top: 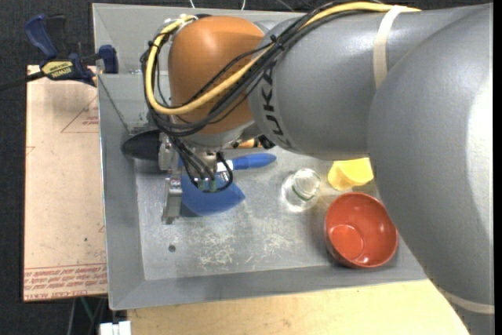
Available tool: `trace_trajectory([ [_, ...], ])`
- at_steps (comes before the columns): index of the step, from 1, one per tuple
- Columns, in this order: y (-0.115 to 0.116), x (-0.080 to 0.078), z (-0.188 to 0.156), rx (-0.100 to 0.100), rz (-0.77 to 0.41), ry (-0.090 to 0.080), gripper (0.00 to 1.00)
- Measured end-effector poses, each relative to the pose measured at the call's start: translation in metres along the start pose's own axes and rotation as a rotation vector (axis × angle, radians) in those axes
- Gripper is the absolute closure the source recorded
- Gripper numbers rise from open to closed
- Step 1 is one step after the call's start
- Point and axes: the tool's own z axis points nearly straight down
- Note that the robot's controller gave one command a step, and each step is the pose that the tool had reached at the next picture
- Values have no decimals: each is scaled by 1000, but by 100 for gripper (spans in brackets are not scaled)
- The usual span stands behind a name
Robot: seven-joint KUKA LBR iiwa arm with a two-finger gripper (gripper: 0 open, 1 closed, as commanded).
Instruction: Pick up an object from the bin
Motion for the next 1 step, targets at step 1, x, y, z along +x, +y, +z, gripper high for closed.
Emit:
trace_trajectory([
  [1,0,0,0,0,0,0,0],
])
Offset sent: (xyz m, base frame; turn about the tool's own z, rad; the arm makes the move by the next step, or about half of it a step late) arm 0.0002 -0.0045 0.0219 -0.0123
